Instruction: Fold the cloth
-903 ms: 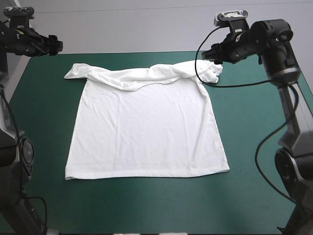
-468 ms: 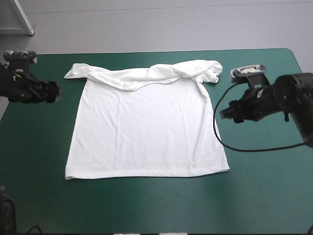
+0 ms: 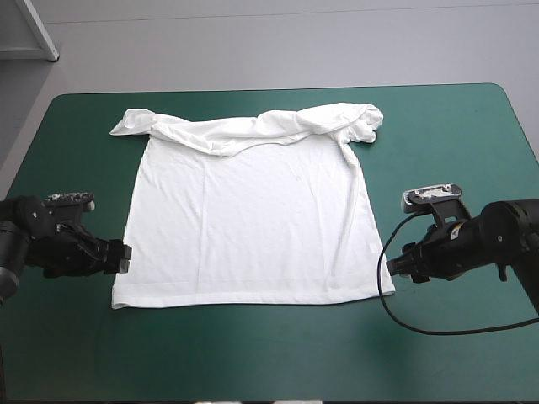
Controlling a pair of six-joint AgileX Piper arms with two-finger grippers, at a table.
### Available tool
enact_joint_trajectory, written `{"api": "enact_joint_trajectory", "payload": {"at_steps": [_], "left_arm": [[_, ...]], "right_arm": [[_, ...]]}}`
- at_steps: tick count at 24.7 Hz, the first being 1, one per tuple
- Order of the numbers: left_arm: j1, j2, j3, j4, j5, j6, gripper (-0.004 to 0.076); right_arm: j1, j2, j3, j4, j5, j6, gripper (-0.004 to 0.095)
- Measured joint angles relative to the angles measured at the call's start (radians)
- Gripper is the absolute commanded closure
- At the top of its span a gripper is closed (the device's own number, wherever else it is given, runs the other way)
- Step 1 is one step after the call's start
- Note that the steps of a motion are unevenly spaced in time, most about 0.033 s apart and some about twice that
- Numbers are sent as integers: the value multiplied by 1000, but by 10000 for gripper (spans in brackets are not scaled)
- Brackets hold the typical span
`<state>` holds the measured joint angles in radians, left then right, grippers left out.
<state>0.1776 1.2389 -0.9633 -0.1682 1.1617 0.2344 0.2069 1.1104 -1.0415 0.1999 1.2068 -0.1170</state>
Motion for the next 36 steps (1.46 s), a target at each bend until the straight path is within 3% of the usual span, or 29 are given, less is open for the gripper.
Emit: {"api": "enact_joint_trajectory", "payload": {"at_steps": [9, 11, 15, 19, 23, 28, 36], "left_arm": [[-3, 27, 197, -6, -205, -2, 136], [-32, 69, 204, -6, -227, -4, 178], [-156, 169, 197, 21, -286, -33, 330], [-248, 235, 165, 102, -269, -90, 479], [-269, 248, 153, 100, -252, -104, 699], [-271, 244, 153, 97, -268, -95, 703], [-271, 235, 160, 96, -275, -90, 703]], "right_arm": [[0, -74, 107, 36, -5, -3, 399], [0, -95, 107, 40, -6, -3, 399], [0, -113, 107, 40, -6, -2, 399], [0, -113, 108, 38, -6, -1, 399], [0, -113, 108, 41, -6, -1, 399], [0, -88, 108, 41, -28, -1, 399], [0, 106, 108, 58, -100, -31, 399]]}}
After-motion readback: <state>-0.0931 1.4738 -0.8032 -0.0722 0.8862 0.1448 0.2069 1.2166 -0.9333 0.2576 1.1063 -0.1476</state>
